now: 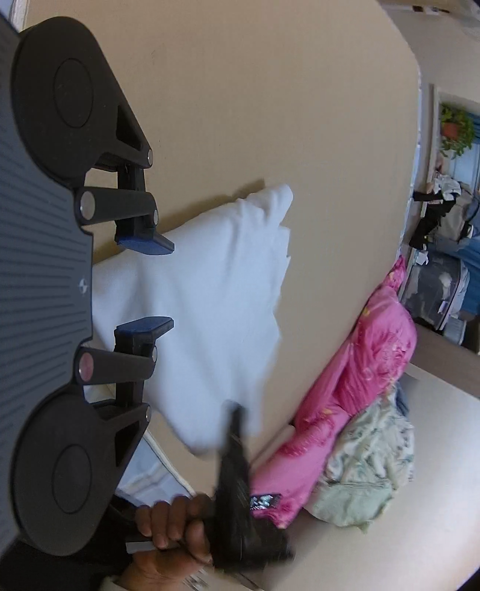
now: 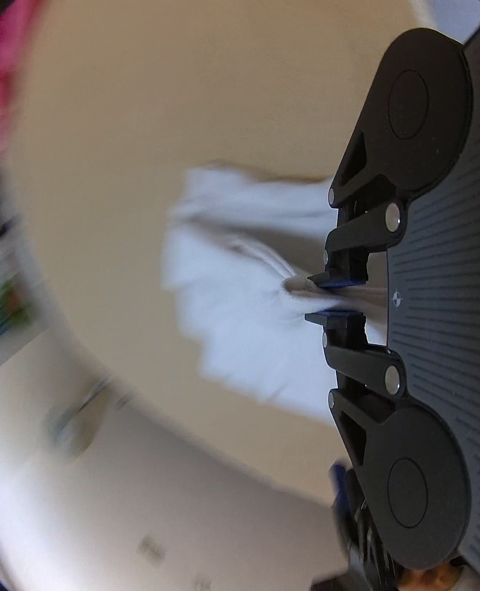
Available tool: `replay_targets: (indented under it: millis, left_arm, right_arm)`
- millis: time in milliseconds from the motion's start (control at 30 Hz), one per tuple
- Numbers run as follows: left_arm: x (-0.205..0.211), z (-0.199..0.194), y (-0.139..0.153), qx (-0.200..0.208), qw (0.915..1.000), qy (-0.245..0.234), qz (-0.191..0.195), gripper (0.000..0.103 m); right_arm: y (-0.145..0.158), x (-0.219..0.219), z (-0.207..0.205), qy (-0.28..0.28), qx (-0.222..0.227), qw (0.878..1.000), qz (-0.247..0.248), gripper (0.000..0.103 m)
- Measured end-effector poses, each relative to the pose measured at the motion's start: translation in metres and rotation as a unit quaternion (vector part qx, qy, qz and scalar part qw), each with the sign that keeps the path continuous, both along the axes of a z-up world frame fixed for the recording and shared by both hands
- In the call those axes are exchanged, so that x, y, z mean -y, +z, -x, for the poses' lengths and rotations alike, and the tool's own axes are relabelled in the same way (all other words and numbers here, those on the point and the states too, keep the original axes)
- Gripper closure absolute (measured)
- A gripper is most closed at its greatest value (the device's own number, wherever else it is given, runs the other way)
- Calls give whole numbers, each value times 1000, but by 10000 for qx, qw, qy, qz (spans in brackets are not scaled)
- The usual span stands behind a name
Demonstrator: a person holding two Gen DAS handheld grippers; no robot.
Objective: Fold small clothes
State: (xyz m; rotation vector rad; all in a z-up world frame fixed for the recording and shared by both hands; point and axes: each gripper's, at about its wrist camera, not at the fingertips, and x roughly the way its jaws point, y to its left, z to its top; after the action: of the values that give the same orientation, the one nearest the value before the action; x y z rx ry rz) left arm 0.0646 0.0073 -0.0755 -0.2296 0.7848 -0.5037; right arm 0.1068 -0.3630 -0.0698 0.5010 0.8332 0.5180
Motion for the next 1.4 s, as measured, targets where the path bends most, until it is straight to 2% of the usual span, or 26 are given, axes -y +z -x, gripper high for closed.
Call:
replay_targets:
  millis: [67,100,133,167,233,267,300,433,533,600,633,667,733,767,867,1000,1033,1067,1100,1133,1200,1267,1300,1400]
  left_arm:
    - [-1,-2,-1,-66,10000,18,73,63]
    - [0,-3,-1,-55,10000,-8,71,63]
    - [3,-4,-1,-46,10000,-55,50,63]
    - [6,-4,-2,-46,9999,-122,9,63]
    - [16,-5,-7,-76,9995,-273,-120,63]
    - [20,-6,-10,-90,9992,-324,-196,63]
    - [24,-7,-13,-90,9989,-364,-263,63]
    - [41,-8,-14,57,9979,-535,-373,63]
    - [53,-9,-17,115,9974,-650,-292,63]
    - [64,-13,-27,27,9961,-778,-410,63]
    - [70,-14,-35,-64,9944,-876,-586,63]
    - [78,-17,-49,-306,9900,-990,-956,63]
    - [89,-18,-75,-715,9769,-1086,-1694,62]
    - [88,-16,-81,-686,9772,-1066,-1706,62]
    - [84,-17,-75,-710,9799,-1026,-1554,62]
    - [77,-19,-78,-874,9820,-899,-1412,60]
    - [77,-19,-78,-860,9818,-916,-1427,60]
    - [78,-19,-79,-832,9815,-934,-1449,60]
    - [79,-18,-79,-815,9815,-930,-1460,60]
    - [80,-17,-79,-813,9816,-918,-1462,60]
    - [77,-16,-78,-805,9816,-920,-1467,60]
    - [78,-16,-79,-798,9818,-921,-1460,59]
    - [78,-16,-79,-802,9818,-920,-1456,58]
    - [78,-16,-80,-792,9815,-937,-1469,58]
  right_arm:
    - [18,19,12,-75,495,9983,-288,92]
    - [19,25,16,-82,482,9987,-115,92]
    - [13,27,17,-31,289,9993,236,92]
    - [-2,27,14,44,-134,9979,628,92]
    - [-35,24,8,121,-1015,9862,1304,91]
    - [-47,24,7,93,-1282,9798,1531,89]
    - [-49,26,6,48,-1295,9800,1508,87]
    - [-32,37,7,-251,-899,9883,1206,70]
    - [-32,46,-2,-484,-1030,9900,838,67]
    - [-37,42,-9,-511,-1101,9889,857,63]
    - [-37,42,-11,-551,-1135,9879,906,55]
    - [-39,43,-15,-617,-1169,9867,950,51]
    - [-46,41,-25,-800,-1268,9842,939,50]
    - [-48,44,-32,-950,-1339,9826,869,50]
    - [-59,50,-50,-1325,-1537,9774,590,50]
    - [-79,53,-73,-1615,-1797,9700,263,50]
    - [-85,49,-76,-1660,-1827,9686,284,50]
    - [-87,47,-81,-1687,-1857,9676,287,59]
    - [-88,45,-84,-1726,-1809,9679,239,72]
    - [-85,45,-86,-1773,-1681,9695,174,98]
    - [-63,43,-83,-1933,-976,9762,107,100]
    - [-48,41,-80,-2071,-444,9769,280,100]
    - [-50,40,-82,-2132,-521,9747,424,100]
    - [-72,30,-87,-2069,-1180,9638,1195,100]
